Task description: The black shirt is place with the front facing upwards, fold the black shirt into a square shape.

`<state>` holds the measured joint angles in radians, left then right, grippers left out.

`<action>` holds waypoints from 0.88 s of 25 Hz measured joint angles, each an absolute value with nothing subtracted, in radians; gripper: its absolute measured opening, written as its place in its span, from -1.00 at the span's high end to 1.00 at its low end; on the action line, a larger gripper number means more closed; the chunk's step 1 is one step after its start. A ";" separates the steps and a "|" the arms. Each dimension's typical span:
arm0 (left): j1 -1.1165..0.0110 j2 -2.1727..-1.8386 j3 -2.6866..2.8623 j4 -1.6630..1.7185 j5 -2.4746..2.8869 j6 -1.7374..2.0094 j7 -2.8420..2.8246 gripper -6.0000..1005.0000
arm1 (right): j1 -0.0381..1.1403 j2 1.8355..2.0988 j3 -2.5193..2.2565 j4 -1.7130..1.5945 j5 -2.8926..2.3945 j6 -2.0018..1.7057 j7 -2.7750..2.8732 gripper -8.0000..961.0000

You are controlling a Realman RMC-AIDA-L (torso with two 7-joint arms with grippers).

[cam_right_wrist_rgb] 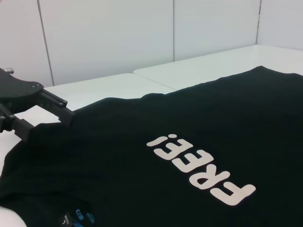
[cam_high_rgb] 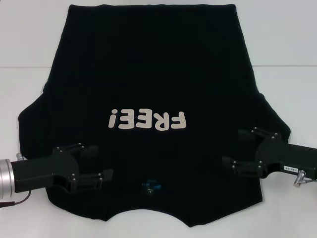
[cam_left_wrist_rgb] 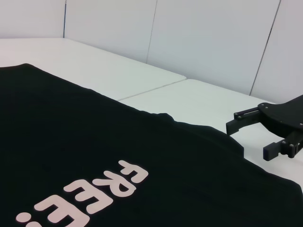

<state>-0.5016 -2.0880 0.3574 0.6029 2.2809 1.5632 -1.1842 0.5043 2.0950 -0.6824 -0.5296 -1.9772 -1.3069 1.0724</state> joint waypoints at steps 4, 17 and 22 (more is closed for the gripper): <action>-0.502 -2.088 0.357 0.603 2.281 1.563 -1.184 -0.68 | 0.502 2.095 -0.683 -0.529 -1.977 -1.307 1.069 -0.98; -0.499 -2.088 0.354 0.602 2.280 1.569 -1.203 -0.68 | 0.503 2.094 -0.680 -0.529 -1.979 -1.307 1.069 -0.97; -0.522 -2.044 0.319 0.599 2.260 1.592 -1.523 -0.68 | 0.504 2.094 -0.675 -0.529 -1.979 -1.306 1.072 -0.96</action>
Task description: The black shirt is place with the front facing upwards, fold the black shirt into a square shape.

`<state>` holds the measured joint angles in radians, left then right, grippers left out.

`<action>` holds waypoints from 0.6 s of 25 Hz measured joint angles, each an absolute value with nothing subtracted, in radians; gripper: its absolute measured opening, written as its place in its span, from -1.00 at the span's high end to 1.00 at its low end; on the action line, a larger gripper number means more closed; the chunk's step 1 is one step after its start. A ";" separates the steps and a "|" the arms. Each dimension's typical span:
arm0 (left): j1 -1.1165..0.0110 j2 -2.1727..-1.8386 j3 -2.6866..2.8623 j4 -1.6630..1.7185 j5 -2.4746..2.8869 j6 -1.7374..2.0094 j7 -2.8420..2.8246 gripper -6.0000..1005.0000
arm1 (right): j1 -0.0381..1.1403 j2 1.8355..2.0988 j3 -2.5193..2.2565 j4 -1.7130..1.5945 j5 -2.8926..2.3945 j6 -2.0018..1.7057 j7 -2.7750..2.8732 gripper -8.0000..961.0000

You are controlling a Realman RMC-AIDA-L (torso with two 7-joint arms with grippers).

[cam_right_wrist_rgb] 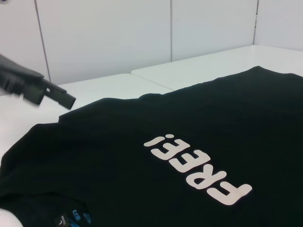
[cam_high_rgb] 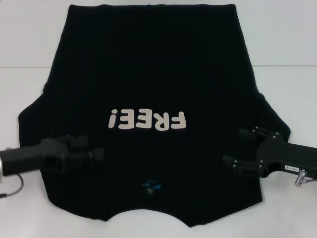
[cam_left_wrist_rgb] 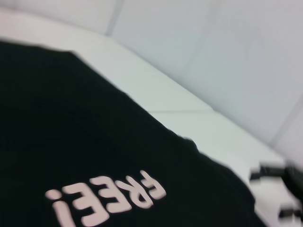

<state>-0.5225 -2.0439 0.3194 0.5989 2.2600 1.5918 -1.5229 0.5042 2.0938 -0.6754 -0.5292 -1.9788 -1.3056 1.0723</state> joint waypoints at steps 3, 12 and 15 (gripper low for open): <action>-0.543 -1.999 0.290 0.594 2.258 1.618 -1.696 -0.68 | 0.505 2.094 -0.676 -0.529 -1.979 -1.304 1.073 -0.96; -0.581 -1.879 0.229 0.601 2.296 1.525 -2.183 -0.68 | 0.506 2.095 -0.676 -0.524 -1.977 -1.301 1.083 -0.95; -0.585 -1.856 0.256 0.602 2.321 1.449 -2.311 -0.69 | 0.507 2.095 -0.676 -0.519 -1.977 -1.301 1.083 -0.94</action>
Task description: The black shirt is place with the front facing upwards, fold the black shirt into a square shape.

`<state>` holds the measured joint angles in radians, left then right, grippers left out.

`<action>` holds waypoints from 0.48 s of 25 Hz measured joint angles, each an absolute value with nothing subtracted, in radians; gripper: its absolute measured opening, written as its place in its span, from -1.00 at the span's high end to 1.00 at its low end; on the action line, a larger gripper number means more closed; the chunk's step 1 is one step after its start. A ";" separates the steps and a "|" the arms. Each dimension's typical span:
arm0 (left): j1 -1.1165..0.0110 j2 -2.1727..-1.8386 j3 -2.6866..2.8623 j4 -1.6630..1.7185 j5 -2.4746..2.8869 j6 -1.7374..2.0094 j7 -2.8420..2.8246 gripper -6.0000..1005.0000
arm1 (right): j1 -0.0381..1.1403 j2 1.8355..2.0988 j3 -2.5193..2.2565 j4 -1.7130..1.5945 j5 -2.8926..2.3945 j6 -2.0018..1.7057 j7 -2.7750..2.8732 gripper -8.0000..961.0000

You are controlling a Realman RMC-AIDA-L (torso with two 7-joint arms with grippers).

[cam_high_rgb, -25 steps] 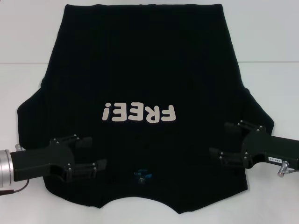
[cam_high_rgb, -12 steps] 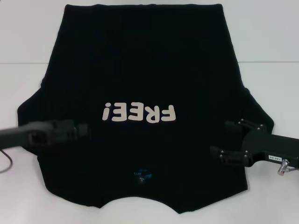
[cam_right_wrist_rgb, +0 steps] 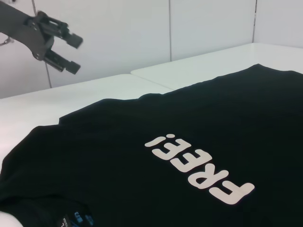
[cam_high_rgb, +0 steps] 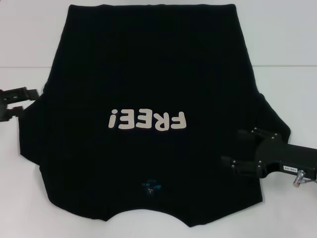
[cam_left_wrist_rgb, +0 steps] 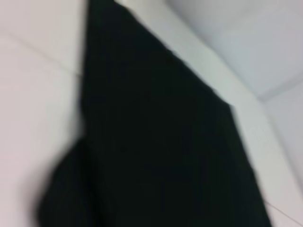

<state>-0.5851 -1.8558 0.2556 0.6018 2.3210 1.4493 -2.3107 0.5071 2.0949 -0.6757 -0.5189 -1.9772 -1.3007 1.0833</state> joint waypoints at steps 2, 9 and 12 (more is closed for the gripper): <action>-0.586 -1.847 0.291 0.600 2.350 1.383 -2.379 -0.68 | 0.507 2.094 -0.675 -0.517 -1.977 -1.301 1.084 -0.94; -0.596 -1.853 0.397 0.568 2.409 1.220 -2.448 -0.68 | 0.511 2.096 -0.681 -0.503 -1.980 -1.282 1.084 -0.93; -0.597 -1.858 0.424 0.552 2.410 1.167 -2.450 -0.68 | 0.511 2.096 -0.680 -0.501 -1.979 -1.282 1.084 -0.93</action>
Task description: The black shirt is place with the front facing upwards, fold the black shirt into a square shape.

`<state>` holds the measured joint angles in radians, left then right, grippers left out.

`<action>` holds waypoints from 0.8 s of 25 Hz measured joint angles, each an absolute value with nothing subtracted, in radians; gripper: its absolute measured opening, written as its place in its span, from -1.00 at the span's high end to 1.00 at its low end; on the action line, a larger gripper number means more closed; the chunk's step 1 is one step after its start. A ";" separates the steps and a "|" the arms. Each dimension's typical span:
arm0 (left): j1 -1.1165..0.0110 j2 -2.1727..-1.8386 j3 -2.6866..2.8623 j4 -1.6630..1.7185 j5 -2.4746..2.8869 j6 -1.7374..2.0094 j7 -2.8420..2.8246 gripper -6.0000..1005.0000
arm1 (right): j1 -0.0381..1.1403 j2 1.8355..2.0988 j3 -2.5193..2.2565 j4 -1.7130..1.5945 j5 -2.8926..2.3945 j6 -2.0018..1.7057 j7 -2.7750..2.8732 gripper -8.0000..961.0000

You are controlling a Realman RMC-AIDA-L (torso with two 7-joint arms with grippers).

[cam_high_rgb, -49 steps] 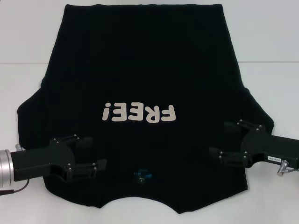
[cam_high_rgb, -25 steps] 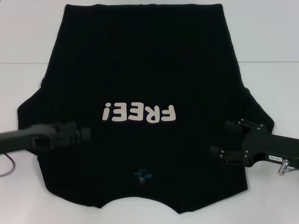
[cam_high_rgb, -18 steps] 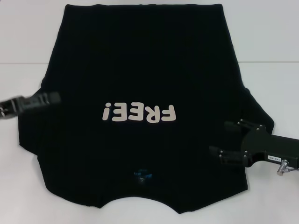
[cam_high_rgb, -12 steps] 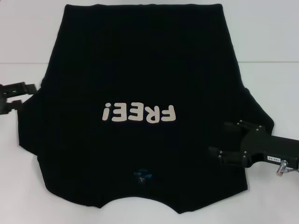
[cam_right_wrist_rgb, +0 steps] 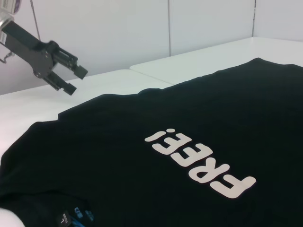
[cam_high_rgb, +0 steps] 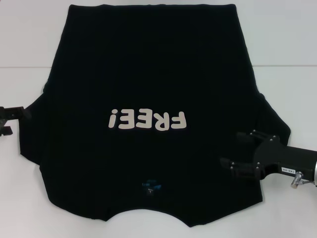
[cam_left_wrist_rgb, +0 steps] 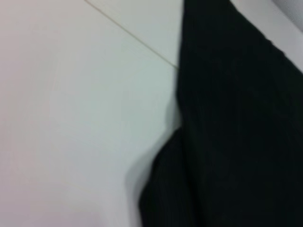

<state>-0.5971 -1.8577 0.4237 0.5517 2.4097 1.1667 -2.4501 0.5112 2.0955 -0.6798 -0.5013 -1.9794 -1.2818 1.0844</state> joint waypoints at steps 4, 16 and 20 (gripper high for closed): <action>-0.596 -1.866 0.464 0.524 2.411 1.084 -2.454 -0.68 | 0.511 2.095 -0.676 -0.496 -1.978 -1.282 1.086 -0.93; -0.589 -1.879 0.471 0.488 2.408 1.037 -2.452 -0.68 | 0.512 2.094 -0.675 -0.492 -1.978 -1.281 1.086 -0.91; -0.592 -1.885 0.471 0.488 2.408 1.041 -2.452 -0.68 | 0.512 2.094 -0.675 -0.492 -1.977 -1.281 1.086 -0.91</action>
<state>-0.5916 -1.8848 0.4713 0.4880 2.4083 1.0415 -2.4520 0.5119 2.0939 -0.6749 -0.4923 -1.9774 -1.2811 1.0861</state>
